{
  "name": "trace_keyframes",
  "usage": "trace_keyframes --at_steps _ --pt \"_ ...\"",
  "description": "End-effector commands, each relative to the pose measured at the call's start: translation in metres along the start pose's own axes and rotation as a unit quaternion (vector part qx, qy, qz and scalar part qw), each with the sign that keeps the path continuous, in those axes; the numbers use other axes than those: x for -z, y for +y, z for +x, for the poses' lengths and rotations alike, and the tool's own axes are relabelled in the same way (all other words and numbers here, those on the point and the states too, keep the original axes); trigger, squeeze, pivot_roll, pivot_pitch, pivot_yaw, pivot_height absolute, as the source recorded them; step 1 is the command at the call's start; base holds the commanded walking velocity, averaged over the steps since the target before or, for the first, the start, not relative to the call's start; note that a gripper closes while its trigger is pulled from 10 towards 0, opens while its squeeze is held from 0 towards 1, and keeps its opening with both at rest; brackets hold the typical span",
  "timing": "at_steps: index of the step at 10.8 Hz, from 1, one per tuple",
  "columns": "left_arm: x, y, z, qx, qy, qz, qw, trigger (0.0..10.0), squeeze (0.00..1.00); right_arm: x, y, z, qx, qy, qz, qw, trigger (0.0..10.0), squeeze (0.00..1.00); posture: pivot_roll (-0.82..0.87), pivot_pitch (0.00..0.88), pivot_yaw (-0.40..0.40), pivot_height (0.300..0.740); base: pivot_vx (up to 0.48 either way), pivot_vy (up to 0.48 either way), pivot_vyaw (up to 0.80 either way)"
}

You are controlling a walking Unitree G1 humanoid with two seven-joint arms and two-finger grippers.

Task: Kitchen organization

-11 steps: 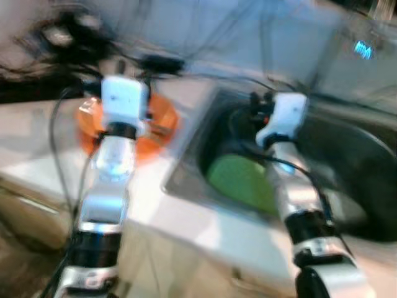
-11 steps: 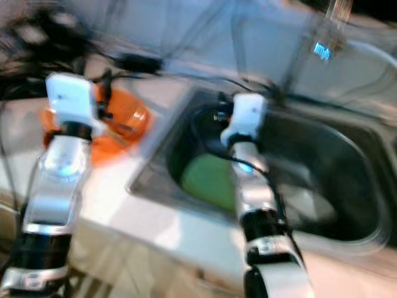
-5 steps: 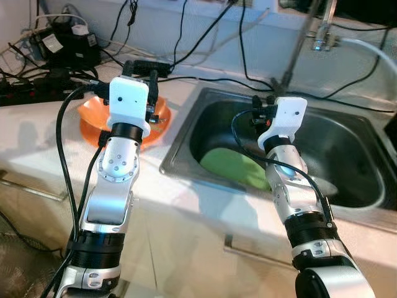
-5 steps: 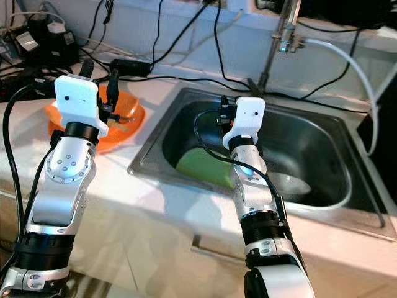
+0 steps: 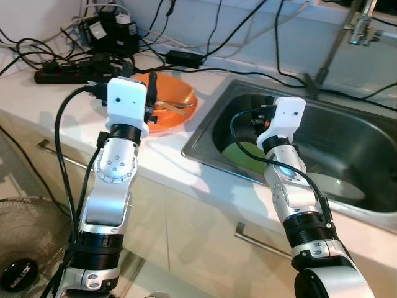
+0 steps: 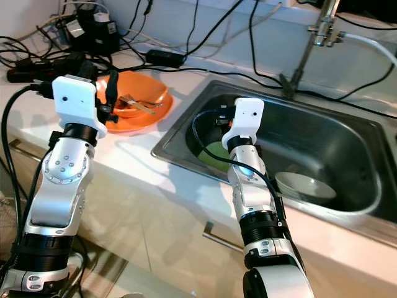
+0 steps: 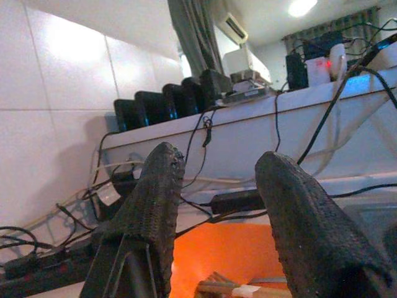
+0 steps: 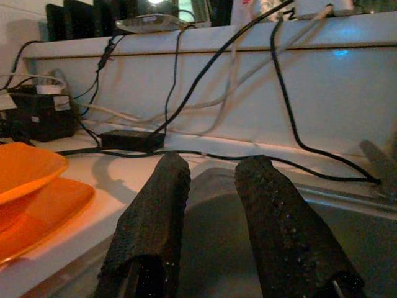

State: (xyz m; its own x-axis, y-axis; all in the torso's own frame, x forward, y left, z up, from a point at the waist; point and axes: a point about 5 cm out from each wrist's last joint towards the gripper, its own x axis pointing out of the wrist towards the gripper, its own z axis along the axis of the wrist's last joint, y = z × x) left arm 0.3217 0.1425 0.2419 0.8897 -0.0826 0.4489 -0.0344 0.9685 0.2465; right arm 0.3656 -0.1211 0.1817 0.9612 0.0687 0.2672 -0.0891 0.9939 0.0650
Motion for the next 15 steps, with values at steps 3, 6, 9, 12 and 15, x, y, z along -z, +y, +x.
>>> trace_keyframes --at_steps 3,6,9,12,15 --pt "0.002 0.005 0.001 0.004 0.006 0.016 1.0 10.0 0.0 -0.001 -0.004 0.001 0.005 -0.002 0.001 1.0 10.0 0.0 0.27 0.039 -0.047 0.74 0.0 0.0 0.0" --pt "0.004 0.01 0.0 0.004 0.011 0.026 1.0 10.0 0.0 -0.001 -0.004 0.001 0.004 -0.001 0.001 1.0 10.0 0.0 0.27 0.034 -0.045 0.74 0.0 0.0 0.0" --pt "0.019 0.003 -0.005 0.037 0.048 0.065 0.996 10.0 0.0 0.006 -0.001 -0.001 -0.005 0.014 -0.004 1.0 10.0 0.0 0.27 0.038 -0.049 0.74 0.0 0.0 0.0" --pt "0.024 0.012 -0.031 0.068 0.05 0.133 0.987 10.0 0.0 0.006 -0.003 -0.001 0.001 0.014 -0.001 1.0 10.0 0.0 0.28 0.047 -0.045 0.74 0.0 0.0 0.0" --pt "0.02 0.015 -0.052 0.148 0.033 0.209 0.966 10.0 0.0 0.006 -0.002 0.0 0.0 0.014 0.002 1.0 10.0 0.0 0.3 0.055 -0.055 0.74 0.0 0.0 0.0"
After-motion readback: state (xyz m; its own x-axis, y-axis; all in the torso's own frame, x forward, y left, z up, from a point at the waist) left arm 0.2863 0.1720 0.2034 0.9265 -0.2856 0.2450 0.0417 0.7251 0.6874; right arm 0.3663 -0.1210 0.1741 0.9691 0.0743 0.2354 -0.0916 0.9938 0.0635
